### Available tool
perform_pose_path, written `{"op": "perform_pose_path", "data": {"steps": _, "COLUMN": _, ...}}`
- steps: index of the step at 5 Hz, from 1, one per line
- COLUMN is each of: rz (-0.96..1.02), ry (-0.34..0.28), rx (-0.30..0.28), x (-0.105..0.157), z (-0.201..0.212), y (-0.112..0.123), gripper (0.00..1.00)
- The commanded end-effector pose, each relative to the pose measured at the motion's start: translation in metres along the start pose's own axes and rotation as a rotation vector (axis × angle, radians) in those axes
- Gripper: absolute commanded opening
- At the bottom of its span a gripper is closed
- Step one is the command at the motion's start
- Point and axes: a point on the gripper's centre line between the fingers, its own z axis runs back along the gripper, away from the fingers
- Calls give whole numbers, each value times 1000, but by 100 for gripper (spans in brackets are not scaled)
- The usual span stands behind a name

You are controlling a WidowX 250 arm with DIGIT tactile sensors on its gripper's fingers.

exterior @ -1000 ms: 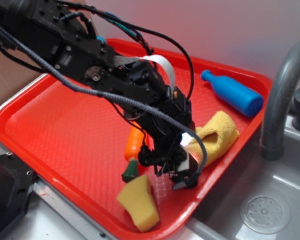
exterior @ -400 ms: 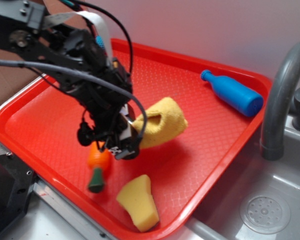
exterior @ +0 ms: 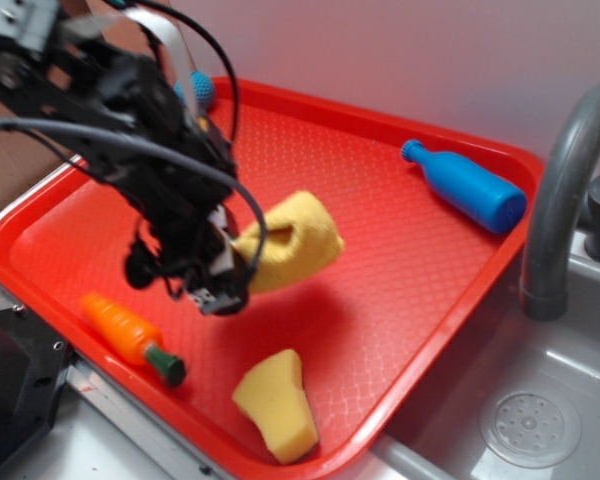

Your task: Grab the yellow cloth.

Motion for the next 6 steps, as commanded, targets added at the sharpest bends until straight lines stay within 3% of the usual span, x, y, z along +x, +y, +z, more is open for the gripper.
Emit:
{"op": "perform_pose_path", "data": {"steps": 1, "rz": 420, "ry": 25, "rx": 86, "x": -29, "z": 107, "y": 26, "gripper": 0}}
{"op": "perform_pose_path", "data": {"steps": 2, "rz": 677, "ry": 39, "rx": 98, "x": -49, "z": 133, "y": 67, "gripper": 0}}
{"op": "perform_pose_path", "data": {"steps": 3, "rz": 778, "ry": 87, "rx": 73, "x": -47, "z": 120, "y": 94, "gripper": 0}}
{"op": "perform_pose_path", "data": {"steps": 4, "rz": 730, "ry": 180, "rx": 76, "x": -25, "z": 93, "y": 104, "gripper": 0}}
{"op": "perform_pose_path", "data": {"steps": 6, "rz": 665, "ry": 190, "rx": 75, "x": 16, "z": 102, "y": 101, "gripper": 0}}
